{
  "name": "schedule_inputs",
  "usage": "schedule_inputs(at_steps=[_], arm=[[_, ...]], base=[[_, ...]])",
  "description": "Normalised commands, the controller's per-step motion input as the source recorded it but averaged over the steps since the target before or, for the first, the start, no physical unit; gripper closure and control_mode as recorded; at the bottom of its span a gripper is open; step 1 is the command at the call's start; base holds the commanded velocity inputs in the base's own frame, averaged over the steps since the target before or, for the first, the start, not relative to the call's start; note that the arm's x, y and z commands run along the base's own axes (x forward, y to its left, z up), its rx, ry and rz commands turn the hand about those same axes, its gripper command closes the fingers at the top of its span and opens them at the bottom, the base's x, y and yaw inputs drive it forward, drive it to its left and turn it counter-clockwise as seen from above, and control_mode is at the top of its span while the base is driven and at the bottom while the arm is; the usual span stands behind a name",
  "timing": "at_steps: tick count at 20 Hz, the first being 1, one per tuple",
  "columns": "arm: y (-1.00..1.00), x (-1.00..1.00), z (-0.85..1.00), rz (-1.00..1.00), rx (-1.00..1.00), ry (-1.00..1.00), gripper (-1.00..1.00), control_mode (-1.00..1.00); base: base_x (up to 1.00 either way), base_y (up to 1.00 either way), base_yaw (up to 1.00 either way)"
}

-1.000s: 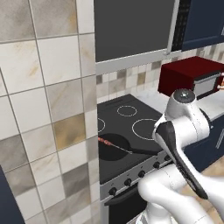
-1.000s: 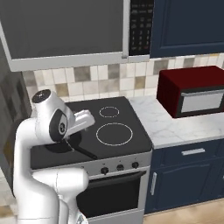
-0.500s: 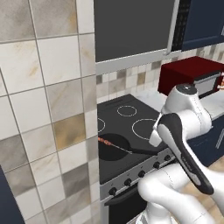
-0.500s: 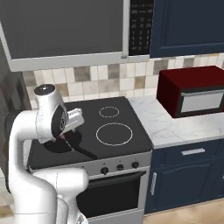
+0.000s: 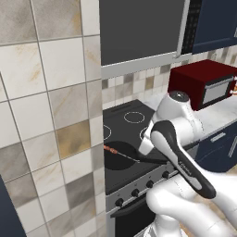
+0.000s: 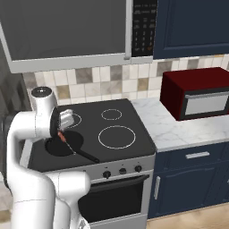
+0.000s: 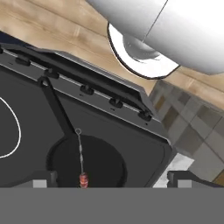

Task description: Place the cold items (mushroom and broccoli) from the fridge in one tupperware on the dining counter. Place the warm items (kebab skewer and hot dog) in the stove area in another tupperware.

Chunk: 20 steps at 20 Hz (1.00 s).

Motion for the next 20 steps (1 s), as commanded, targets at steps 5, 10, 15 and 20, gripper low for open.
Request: schedule_inputs(at_steps=[5, 10, 15, 20], arm=[[0.52, 0.56, -0.27, 0.00, 0.00, 0.26, -1.00, -1.00], [0.72, 0.34, -0.52, 0.00, -0.04, 0.22, -1.00, -1.00], [0.23, 0.78, -0.45, 0.00, 0.00, 0.07, -1.00, -1.00], [-0.01, 0.94, -0.57, 0.00, 0.00, 0.04, -1.00, -1.00]], base=[[0.00, 0.00, 0.00], [0.00, 0.00, 0.00], [0.00, 0.00, 0.00], [0.00, 0.00, 0.00]])
